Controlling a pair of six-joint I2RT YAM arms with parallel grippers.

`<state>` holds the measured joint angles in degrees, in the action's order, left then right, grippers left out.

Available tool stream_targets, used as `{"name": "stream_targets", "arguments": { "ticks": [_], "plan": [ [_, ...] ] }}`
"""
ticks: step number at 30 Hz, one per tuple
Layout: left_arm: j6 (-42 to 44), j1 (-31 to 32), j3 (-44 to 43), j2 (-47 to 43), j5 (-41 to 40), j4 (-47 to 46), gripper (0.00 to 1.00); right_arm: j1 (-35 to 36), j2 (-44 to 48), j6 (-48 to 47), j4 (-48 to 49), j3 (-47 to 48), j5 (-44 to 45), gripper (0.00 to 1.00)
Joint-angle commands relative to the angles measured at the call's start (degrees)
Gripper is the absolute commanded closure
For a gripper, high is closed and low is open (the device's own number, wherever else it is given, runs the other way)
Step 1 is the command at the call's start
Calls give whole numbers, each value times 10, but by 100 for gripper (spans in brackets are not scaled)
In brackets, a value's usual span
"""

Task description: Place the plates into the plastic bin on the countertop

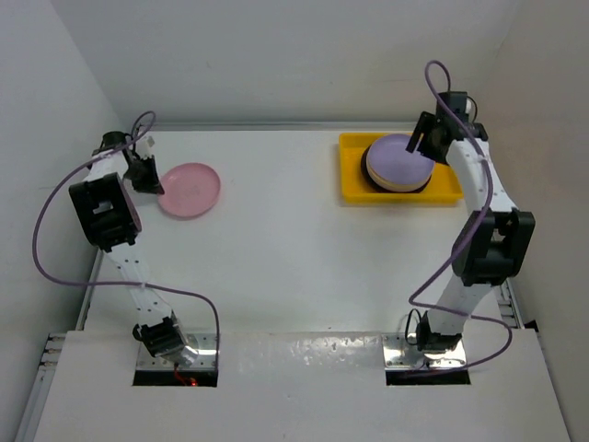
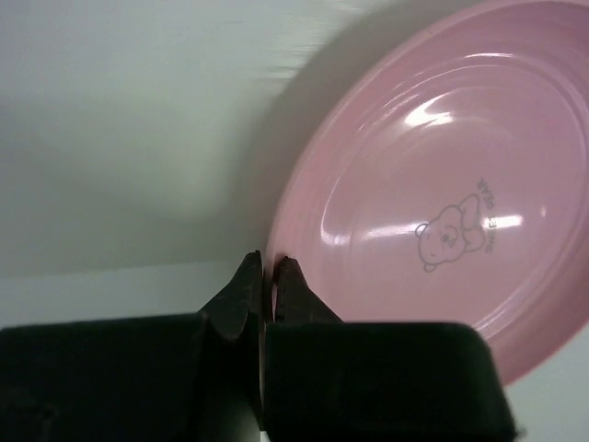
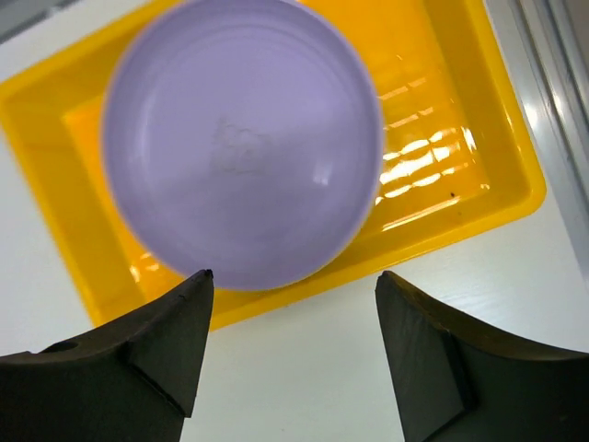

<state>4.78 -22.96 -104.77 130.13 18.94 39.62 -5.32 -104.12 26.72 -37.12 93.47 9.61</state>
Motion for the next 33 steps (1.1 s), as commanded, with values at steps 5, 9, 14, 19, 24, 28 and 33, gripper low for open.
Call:
{"name": "stream_targets", "arguments": {
  "ticks": [5, 9, 14, 19, 24, 28, 33],
  "plan": [
    [20, 140, -23, -95, 150, 7, 100, 211, 4, -58, 39, 44, -11, 17],
    [15, 209, -54, -121, 172, 19, 100, 275, -68, -29, 56, 119, -113, 15],
    [15, 245, -80, -143, 188, 48, 100, 300, -116, 53, 98, 124, -162, 21],
    [20, 257, -86, -148, 221, 68, 100, 298, -124, 89, 137, 78, -194, 42],
    [20, 257, -86, -148, 254, 78, 100, 300, -130, 106, 158, 49, -215, 62],
    [20, 257, -86, -148, 254, 78, 100, 302, -134, 114, 194, 35, -248, 65],
    [20, 257, -86, -143, 245, 78, 62, 297, -132, 112, 186, 35, -221, 100]
  ]
}}
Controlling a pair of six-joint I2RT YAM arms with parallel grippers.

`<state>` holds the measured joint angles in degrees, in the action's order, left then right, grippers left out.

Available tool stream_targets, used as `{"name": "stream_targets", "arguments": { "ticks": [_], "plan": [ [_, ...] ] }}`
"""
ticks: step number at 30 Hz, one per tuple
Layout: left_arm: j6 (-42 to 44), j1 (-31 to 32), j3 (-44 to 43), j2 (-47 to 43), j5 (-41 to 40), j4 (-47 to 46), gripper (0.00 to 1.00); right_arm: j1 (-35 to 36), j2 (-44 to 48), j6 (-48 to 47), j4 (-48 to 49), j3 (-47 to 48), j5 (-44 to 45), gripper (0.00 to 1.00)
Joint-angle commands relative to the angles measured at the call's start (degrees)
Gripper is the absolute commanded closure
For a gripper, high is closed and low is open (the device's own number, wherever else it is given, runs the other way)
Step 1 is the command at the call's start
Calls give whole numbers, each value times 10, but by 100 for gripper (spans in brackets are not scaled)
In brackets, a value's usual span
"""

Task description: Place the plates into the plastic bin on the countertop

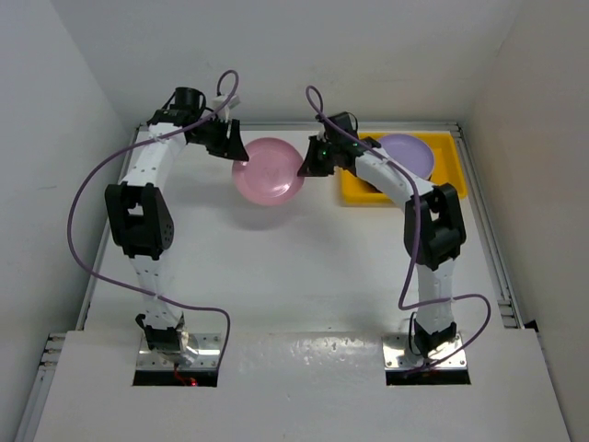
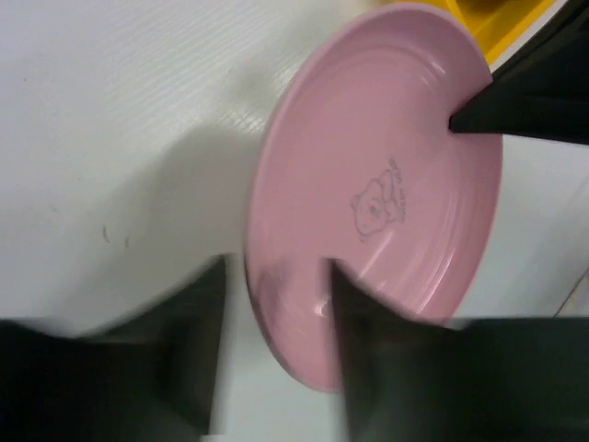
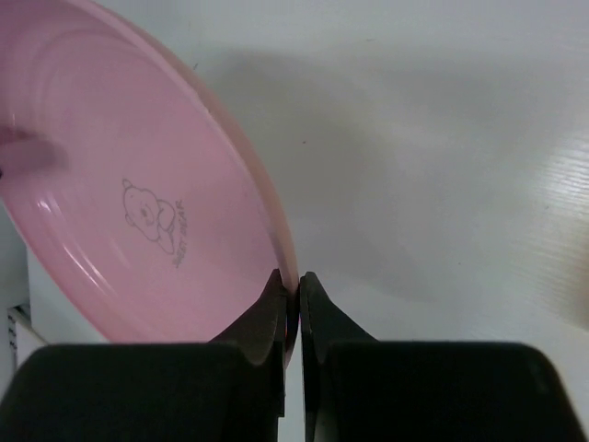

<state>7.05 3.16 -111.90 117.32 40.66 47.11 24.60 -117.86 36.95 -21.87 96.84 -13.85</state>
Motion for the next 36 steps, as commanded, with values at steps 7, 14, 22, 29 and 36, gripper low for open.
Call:
{"name": "stream_targets", "arguments": {
  "ticks": [7, 14, 22, 29, 36],
  "plan": [
    [15, -23, -29, -15, -104, 15, 0, -131, 107, 30, 2, -54, 66, 100],
    [20, -39, -14, -15, -133, 15, 0, -324, 158, 37, -46, -101, 123, 100],
    [20, -44, -14, -15, -133, 20, 0, -372, 63, 8, -102, -9, 129, 96],
    [31, -49, -19, -15, -133, 25, 0, -371, 31, 7, -121, 19, 151, 45],
    [31, -49, -19, -20, -133, 25, 0, -364, 118, -48, -164, 14, 215, 10]
  ]
}}
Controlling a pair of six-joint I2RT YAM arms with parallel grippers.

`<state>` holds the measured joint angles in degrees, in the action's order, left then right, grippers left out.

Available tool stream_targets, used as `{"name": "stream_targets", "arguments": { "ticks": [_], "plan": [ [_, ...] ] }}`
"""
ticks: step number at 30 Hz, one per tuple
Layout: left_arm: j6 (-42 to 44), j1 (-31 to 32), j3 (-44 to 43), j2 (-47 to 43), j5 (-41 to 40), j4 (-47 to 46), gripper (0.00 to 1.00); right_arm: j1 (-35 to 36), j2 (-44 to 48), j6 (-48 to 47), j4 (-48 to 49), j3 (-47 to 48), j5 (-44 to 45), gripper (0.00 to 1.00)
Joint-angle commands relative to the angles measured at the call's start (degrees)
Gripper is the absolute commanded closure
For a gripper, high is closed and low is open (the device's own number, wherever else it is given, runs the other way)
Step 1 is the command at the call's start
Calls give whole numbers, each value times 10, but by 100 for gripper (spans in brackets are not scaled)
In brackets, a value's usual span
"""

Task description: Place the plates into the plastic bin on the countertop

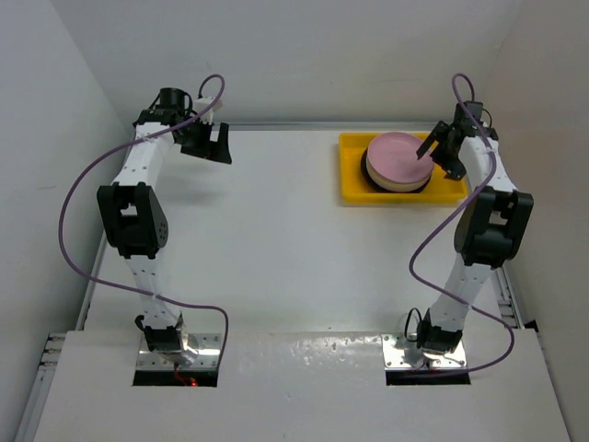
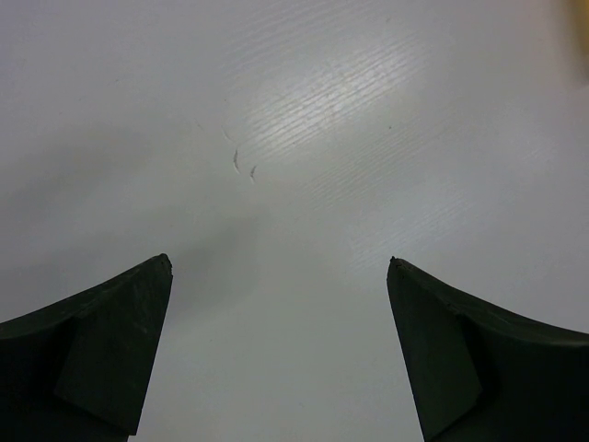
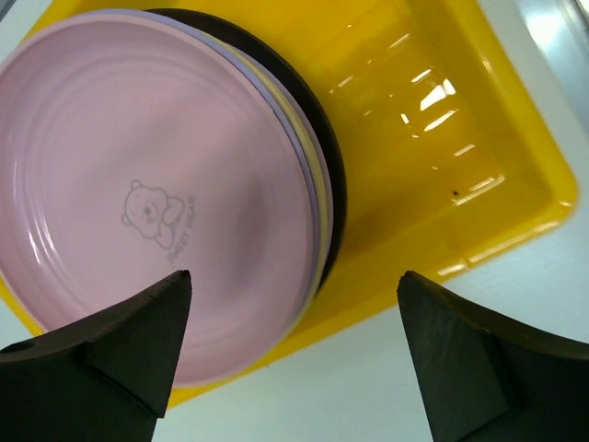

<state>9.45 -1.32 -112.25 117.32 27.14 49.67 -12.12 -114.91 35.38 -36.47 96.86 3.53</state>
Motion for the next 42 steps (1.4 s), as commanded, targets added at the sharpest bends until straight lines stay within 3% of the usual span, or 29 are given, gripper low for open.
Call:
{"name": "stream_targets", "arguments": {
  "ticks": [1, 12, 19, 23, 42],
  "plan": [
    [7, -4, -16, -25, 2, 0, 0, 2, 106, -33, -19, -3, 45, 8],
    [13, 34, 70, -84, -5, 0, 0, -12, 538, 39, -72, -397, 30, 3],
    [18, 66, 154, -142, 2, 0, 0, -13, 772, 71, -132, -534, 8, 3],
    [18, 71, 198, -178, 2, -6, 0, -14, 832, 73, -166, -552, 3, 2],
    [13, 71, 263, -257, 2, -40, 0, -12, 847, 42, -202, -528, -22, 1]
  ]
}}
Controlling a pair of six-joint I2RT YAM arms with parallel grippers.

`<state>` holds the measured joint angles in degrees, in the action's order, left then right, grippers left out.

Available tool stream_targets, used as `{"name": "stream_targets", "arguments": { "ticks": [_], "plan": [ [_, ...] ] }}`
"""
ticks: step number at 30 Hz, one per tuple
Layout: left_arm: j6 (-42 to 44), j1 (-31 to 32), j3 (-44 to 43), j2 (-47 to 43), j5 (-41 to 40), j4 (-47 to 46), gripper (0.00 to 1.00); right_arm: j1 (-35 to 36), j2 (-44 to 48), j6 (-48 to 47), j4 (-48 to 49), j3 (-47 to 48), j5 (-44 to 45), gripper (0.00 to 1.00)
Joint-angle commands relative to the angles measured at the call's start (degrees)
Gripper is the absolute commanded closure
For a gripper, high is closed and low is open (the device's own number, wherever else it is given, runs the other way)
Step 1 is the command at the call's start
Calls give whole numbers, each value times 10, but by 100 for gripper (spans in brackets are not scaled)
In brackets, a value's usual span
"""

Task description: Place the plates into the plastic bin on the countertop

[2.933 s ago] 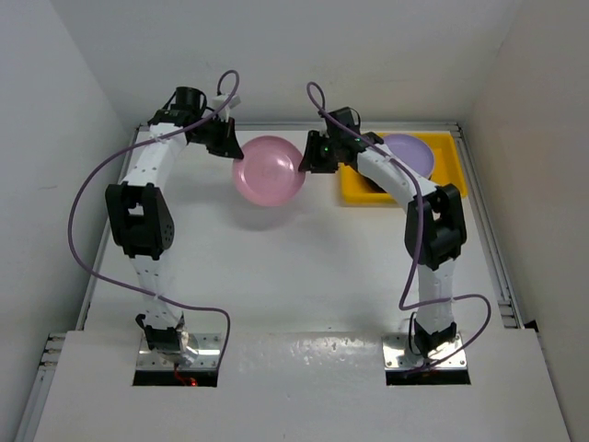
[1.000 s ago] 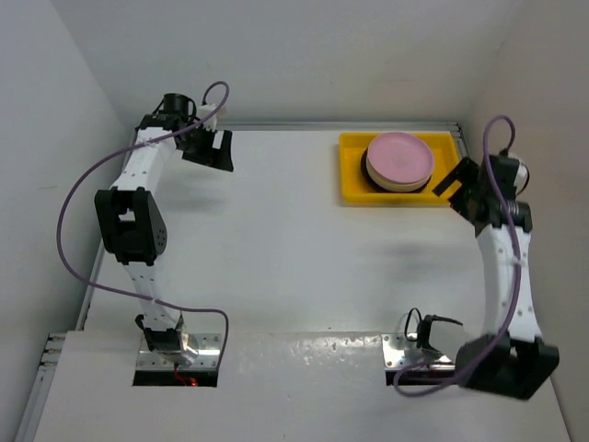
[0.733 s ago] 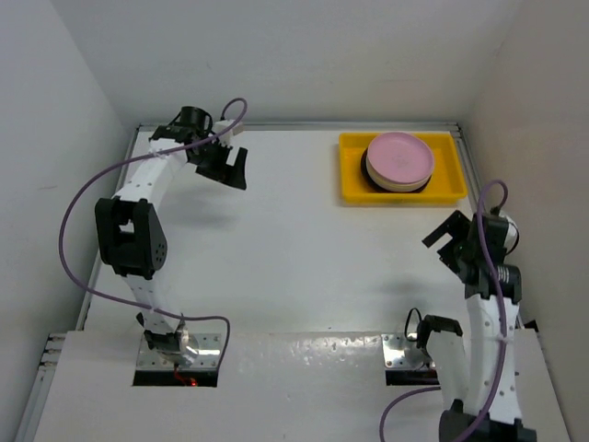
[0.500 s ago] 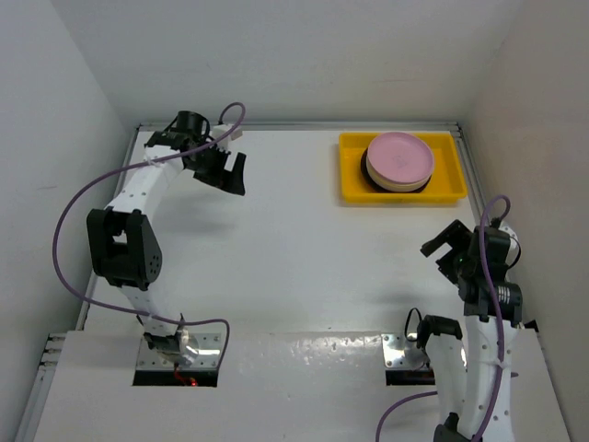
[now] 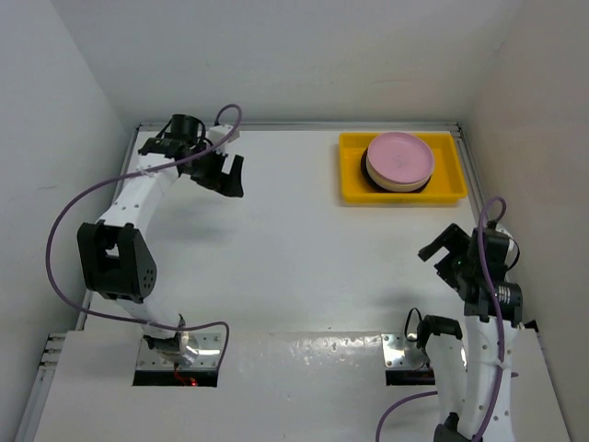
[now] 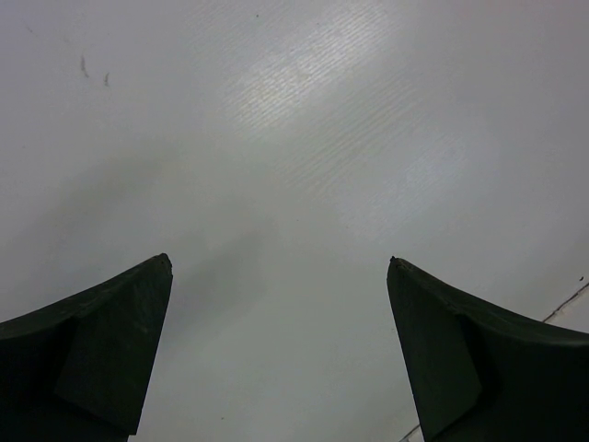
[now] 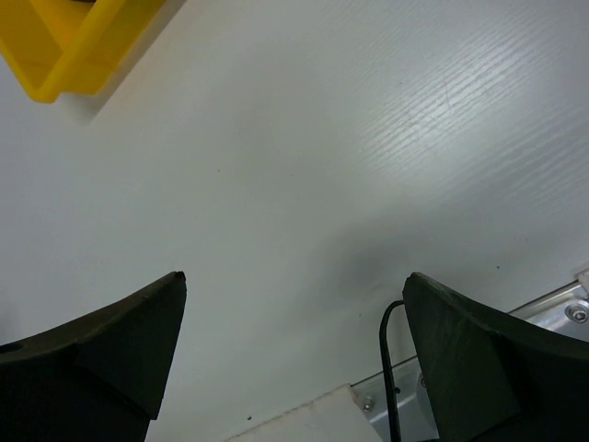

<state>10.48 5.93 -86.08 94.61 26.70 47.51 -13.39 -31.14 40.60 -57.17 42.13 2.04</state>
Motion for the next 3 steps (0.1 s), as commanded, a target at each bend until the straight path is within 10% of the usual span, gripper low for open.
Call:
{"name": "stream_targets", "arguments": {
  "ticks": [1, 3],
  "plan": [
    [2, -1, 6, -30, 6, -18, 0, -1, 12, -13, 5, 19, -10, 1],
    [2, -1, 7, -35, 6, -18, 0, -1, 17, -18, 7, 18, -9, 1]
  ]
}}
